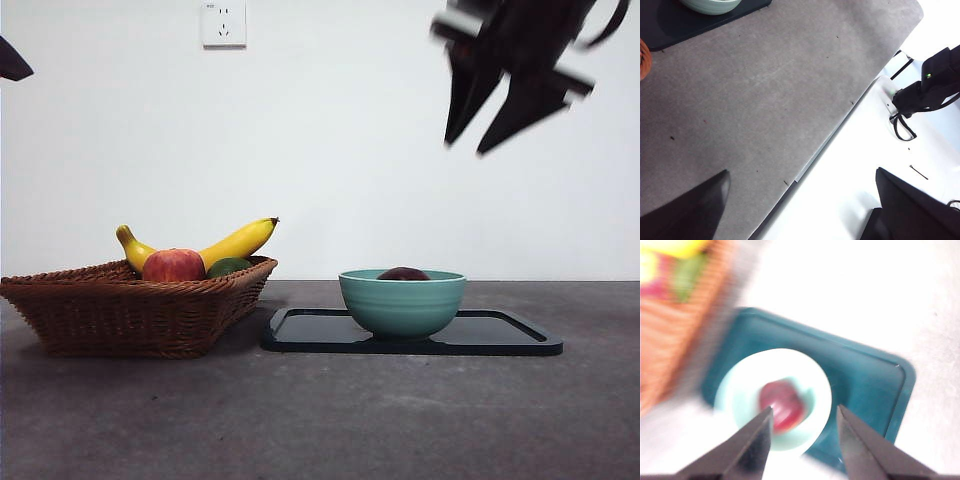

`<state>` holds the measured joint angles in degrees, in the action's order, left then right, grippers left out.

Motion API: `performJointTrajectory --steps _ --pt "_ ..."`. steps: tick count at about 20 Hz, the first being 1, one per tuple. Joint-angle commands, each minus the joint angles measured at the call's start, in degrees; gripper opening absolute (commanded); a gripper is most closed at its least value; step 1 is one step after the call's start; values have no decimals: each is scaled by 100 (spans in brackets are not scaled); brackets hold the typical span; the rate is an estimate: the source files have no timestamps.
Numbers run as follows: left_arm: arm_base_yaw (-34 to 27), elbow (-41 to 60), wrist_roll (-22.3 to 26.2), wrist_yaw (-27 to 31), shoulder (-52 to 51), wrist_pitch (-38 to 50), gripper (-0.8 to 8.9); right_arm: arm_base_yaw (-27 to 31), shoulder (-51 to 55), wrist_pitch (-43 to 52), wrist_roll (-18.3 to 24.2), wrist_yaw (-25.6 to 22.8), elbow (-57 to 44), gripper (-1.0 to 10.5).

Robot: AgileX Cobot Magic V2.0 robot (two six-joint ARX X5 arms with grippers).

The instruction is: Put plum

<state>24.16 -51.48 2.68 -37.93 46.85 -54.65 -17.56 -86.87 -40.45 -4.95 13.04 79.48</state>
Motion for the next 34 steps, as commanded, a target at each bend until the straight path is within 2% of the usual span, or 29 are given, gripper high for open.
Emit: performJointTrajectory --steps 1,4,6,12,18,22,32,34 --pt "22 -70 96 -55 31 44 464 -31 605 -444 153 63 109 204" --pt "22 -70 96 -55 31 50 464 -31 1397 -1069 155 90 66 204" --pt "22 -70 96 -55 31 61 464 -37 1915 -1152 157 262 -177 204" --pt "22 -70 94 -55 31 240 464 -282 3536 -1145 153 470 -1764 204" --pt "22 -70 92 -55 31 363 464 -503 4778 -1093 -35 984 -3272 204" --pt "22 -70 92 -55 31 361 464 -509 5184 -1064 -46 1008 -3602 204" --pt "22 -70 90 -55 31 323 464 -509 5184 -1062 -48 1010 -3602 204" --pt "24 -70 -42 -55 31 328 464 -509 5184 -1062 -48 1010 -3602 204"
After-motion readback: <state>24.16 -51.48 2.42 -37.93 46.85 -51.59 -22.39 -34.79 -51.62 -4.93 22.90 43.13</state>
